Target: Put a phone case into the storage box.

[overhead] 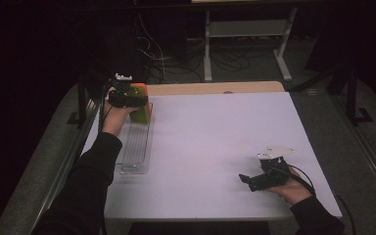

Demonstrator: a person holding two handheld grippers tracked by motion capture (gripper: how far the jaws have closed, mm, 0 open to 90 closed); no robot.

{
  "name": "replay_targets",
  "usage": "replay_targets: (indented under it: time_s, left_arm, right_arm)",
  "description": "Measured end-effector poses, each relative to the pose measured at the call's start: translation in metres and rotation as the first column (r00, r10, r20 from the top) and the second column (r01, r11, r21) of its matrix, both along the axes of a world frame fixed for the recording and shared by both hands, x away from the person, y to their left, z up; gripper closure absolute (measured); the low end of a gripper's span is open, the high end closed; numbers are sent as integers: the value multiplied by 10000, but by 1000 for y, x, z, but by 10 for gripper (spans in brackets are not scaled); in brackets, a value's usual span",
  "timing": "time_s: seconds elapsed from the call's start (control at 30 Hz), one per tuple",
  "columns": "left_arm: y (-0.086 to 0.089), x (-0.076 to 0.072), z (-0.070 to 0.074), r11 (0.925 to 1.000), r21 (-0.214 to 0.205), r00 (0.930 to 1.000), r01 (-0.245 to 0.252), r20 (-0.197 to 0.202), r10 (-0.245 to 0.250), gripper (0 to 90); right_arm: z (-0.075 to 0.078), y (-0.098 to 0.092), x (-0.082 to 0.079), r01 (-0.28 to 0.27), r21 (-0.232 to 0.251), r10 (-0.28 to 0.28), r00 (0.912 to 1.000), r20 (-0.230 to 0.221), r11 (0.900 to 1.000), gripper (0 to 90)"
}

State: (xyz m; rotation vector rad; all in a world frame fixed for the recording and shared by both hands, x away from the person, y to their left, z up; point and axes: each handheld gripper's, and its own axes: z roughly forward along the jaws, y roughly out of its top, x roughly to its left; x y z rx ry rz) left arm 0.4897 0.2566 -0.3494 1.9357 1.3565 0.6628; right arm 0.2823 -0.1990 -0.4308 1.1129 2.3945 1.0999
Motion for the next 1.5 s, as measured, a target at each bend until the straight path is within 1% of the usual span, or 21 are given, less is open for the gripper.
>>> replay_targets:
  time_s: [0.03,0.17,0.3,0.37,0.43,0.5,0.53,0.6,0.63,0.67,0.7,0.77,0.83,1.03,1.07,1.1,1.2,1.3,1.33,1.47,1.5]
  left_arm:
    - [0,0,-2,10000,-43,10000,-88,47,88,134]
    - [1,0,-9,9998,177,9999,-118,-55,119,133]
    - [3,1,-13,9998,70,9997,-176,-143,177,130]
    - [3,2,-15,9996,152,9995,-217,-219,220,128]
    - [4,2,-17,9997,175,9997,-162,-204,166,126]
    - [4,1,-17,9998,24,9996,-214,-160,215,120]
    - [4,1,-16,9998,28,9997,-200,-136,201,106]
    - [4,1,-14,9994,-206,9996,-266,-7,265,57]
    - [5,1,-13,9996,-223,9999,-170,-34,169,44]
    - [5,0,-12,9989,-451,9998,-162,69,165,29]
    - [5,0,-11,9988,-458,9998,-144,97,149,27]
    - [7,-2,-7,9987,-508,9995,-62,298,77,23]
    - [8,-3,-3,9983,-578,9994,-72,334,91,19]
    - [11,-12,10,9956,-819,9987,449,276,-428,18]
    - [11,-15,12,9941,-883,9979,625,238,-606,18]
    - [12,-17,14,9935,-840,9970,763,194,-749,18]
    - [10,-26,17,9877,-817,9911,1334,70,-1332,18]
    - [8,-37,19,9777,-868,9814,1914,-6,-1922,18]
    - [7,-41,19,9730,-952,9774,2104,-2,-2114,18]
    - [3,-58,20,9564,-851,9597,2794,-66,-2810,18]
    - [1,-64,20,9521,-915,9559,2919,-54,-2936,18]
  right_arm:
    - [0,0,0,-49,-11,49,10000,16,10000,0]
    - [0,1,0,-145,-30,145,9999,51,9999,0]
    - [0,1,-1,-198,-8,198,9998,-2,9998,0]
    - [0,1,-1,-255,-48,255,9997,-2,9997,0]
    - [0,2,-1,-205,28,206,9998,-46,9998,0]
    - [0,2,-1,-213,22,213,9998,-35,9998,0]
    - [0,2,-1,-226,26,226,9997,-26,9997,0]
    - [0,2,-1,-228,18,228,9997,-16,9997,0]
    - [0,2,-1,-232,35,232,9997,-8,9997,0]
    - [0,2,-1,-236,54,236,9997,9,9997,0]
    - [1,2,-1,-234,63,234,9997,8,9997,0]
    - [1,2,-1,-246,71,245,9997,12,9997,0]
    - [0,2,-1,-301,54,301,9995,18,9995,0]
    - [0,3,-2,-352,61,352,9994,6,9994,0]
    - [0,3,-1,-342,58,342,9994,20,9994,0]
    - [1,2,-2,-329,68,329,9995,-1,9994,0]
    - [1,2,-2,-310,78,311,9995,-10,9995,0]
    - [1,2,-2,-384,22,384,9993,49,9993,0]
    - [1,2,-1,-389,35,389,9992,70,9992,0]
    - [2,3,-2,-340,80,339,9994,66,9994,0]
    - [2,2,-2,-354,75,353,9993,94,9993,0]
